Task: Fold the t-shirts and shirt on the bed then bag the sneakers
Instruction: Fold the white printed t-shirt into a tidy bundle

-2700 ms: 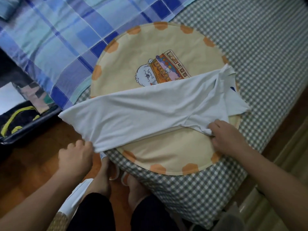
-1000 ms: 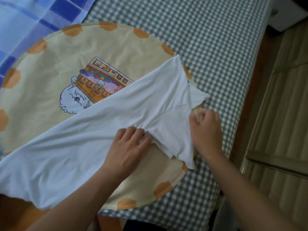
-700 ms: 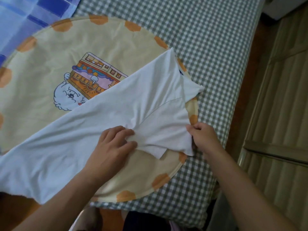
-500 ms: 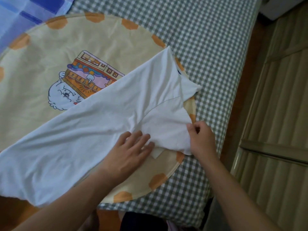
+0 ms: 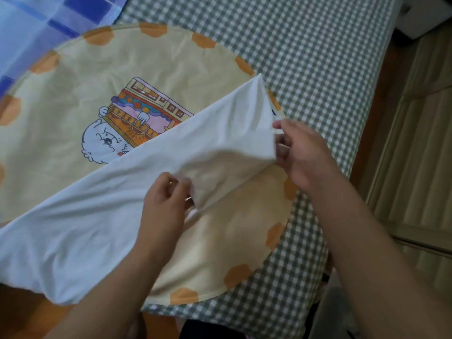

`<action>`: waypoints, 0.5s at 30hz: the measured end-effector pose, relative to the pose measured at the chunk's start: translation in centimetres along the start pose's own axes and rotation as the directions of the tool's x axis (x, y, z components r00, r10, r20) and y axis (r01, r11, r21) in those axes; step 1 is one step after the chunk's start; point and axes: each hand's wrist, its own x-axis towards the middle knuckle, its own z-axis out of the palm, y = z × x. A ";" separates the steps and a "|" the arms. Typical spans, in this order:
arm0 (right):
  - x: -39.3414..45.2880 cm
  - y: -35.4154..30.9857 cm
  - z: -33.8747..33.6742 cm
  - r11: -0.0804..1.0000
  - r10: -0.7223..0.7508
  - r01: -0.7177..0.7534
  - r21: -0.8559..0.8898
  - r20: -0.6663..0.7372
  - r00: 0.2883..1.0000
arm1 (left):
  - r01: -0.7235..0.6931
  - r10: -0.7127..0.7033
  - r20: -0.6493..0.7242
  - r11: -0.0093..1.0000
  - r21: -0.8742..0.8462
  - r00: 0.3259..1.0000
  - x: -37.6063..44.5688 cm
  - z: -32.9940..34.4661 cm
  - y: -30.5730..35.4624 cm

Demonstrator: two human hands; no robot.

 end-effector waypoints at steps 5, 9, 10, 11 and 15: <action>5.5 1.7 1.5 0.658 -0.185 0.201 -0.726 0.103 0.977 | 0.199 -0.164 -0.151 0.944 0.262 0.975 1.5 0.3 0.5; 6.0 3.4 0.1 0.534 -0.200 0.216 -0.817 0.127 0.972 | 0.212 -0.135 -0.229 0.909 0.358 0.964 0.6 0.9 -0.2; 6.0 3.5 -0.3 0.517 -0.203 0.225 -0.826 0.137 0.970 | 0.210 -0.132 -0.236 0.914 0.346 0.963 0.4 0.9 -0.5; 6.1 3.5 -0.9 0.494 -0.210 0.229 -0.838 0.141 0.968 | 0.206 -0.130 -0.243 0.925 0.318 0.961 0.4 0.8 -0.6; 5.6 3.3 -3.0 0.440 -0.243 0.205 -0.874 0.104 0.965 | 0.220 -0.165 -0.218 0.940 0.260 0.962 -0.1 0.4 -1.2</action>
